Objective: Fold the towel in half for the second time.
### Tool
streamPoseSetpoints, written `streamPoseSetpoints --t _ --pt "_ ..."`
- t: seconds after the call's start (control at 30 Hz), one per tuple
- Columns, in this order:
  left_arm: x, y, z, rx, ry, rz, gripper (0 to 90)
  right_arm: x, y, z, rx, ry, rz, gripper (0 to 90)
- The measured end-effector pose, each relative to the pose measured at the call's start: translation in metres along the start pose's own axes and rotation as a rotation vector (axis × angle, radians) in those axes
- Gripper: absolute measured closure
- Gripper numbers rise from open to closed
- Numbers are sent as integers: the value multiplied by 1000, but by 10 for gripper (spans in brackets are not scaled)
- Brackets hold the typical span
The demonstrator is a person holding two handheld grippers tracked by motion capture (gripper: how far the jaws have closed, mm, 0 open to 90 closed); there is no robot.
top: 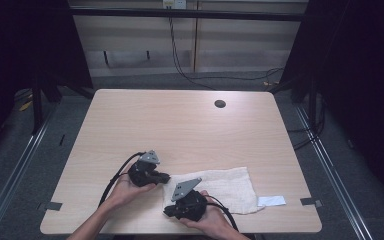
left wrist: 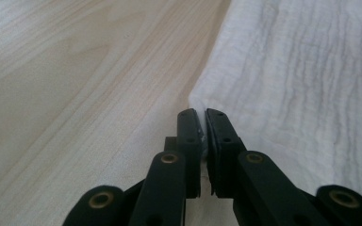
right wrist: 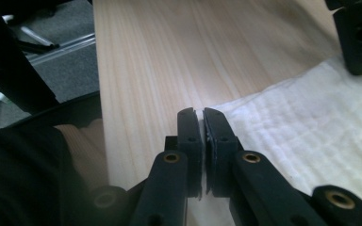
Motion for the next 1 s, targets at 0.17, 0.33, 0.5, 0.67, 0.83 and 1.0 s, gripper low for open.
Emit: streamPoseSetpoints --t 0.17,0.33,0.5,0.67,0.83,1.0 --pt "-4 1 9 43 -17 35 854 1 7 5 41 22 -27 865" --pt "-2 3 16 85 -22 43 854 3 11 11 65 27 -41 865" --pt "-8 5 25 111 -23 81 858 4 18 20 113 32 -42 864" --pt "-11 5 35 133 -25 86 858 5 24 24 134 49 -46 864" --pt "-16 6 49 158 -20 88 853 3 33 23 143 56 -45 864" --pt "-17 5 61 179 -5 86 854 0 47 23 151 63 -18 864"
Point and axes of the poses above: each handheld gripper's, and its own axes: z roughly backward along the jaws, y roughly out of its top, x roughly to its right, the point moved 2 cm from there along -z, roughly forward along the jaws, and after that the axes turned 2 degrees about -y, right-handed, at the moved point
